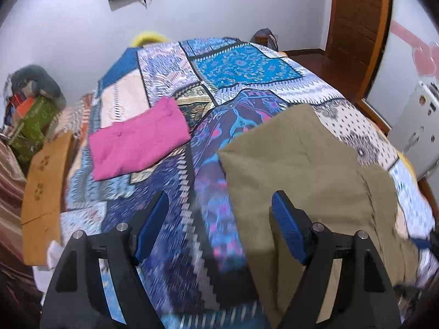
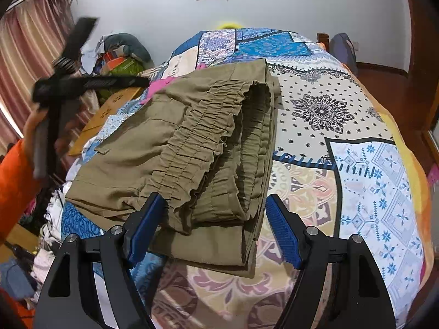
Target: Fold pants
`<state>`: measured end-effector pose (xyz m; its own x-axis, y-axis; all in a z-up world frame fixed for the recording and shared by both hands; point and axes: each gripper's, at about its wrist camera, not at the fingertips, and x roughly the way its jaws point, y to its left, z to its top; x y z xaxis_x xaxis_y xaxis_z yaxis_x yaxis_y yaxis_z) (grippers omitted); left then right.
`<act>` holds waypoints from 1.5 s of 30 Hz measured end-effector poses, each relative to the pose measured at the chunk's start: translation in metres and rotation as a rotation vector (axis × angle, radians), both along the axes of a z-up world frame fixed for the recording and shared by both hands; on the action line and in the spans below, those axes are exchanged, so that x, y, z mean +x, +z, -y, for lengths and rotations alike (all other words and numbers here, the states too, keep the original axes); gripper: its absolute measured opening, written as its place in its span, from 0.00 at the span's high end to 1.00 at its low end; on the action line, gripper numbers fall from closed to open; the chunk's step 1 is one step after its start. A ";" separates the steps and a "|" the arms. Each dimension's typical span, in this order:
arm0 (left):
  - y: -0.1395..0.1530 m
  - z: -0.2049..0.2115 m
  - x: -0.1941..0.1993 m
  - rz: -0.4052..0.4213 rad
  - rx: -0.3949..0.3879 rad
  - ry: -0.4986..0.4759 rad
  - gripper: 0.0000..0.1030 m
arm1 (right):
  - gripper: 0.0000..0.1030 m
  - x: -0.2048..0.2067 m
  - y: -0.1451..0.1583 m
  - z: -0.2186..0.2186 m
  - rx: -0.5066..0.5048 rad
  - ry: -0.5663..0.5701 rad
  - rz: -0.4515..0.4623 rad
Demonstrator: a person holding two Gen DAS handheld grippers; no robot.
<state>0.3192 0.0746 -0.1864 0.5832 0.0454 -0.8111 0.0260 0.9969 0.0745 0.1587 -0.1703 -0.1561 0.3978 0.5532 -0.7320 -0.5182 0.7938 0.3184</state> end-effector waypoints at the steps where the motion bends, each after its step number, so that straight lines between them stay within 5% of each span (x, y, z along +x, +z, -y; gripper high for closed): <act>1: -0.005 0.000 0.011 -0.017 0.001 0.003 0.25 | 0.30 0.001 0.000 0.001 -0.004 0.001 0.003; 6: -0.051 0.000 0.049 -0.108 0.142 0.032 0.24 | 0.30 0.010 -0.002 0.007 -0.031 0.013 0.006; 23: -0.066 -0.055 0.018 -0.123 -0.004 0.060 0.21 | 0.29 0.128 -0.022 0.030 -0.277 -0.056 0.068; 30: -0.044 -0.062 0.012 -0.048 -0.035 0.026 0.22 | 0.29 0.173 -0.032 0.036 -0.247 -0.117 0.046; 37: -0.038 -0.055 0.050 -0.024 -0.093 0.001 0.43 | 0.30 0.165 -0.014 0.041 -0.192 -0.160 0.031; 41: -0.051 -0.051 0.076 -0.080 -0.158 -0.016 0.46 | 0.30 0.139 0.005 0.039 -0.146 -0.132 0.054; 45: -0.068 -0.050 0.099 -0.162 -0.239 -0.022 0.65 | 0.28 0.121 0.013 0.033 -0.058 -0.099 0.036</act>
<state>0.4181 0.1243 -0.2548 0.4436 -0.1695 -0.8801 0.0400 0.9847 -0.1695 0.2798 -0.2032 -0.1433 0.4748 0.4672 -0.7458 -0.4468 0.8581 0.2531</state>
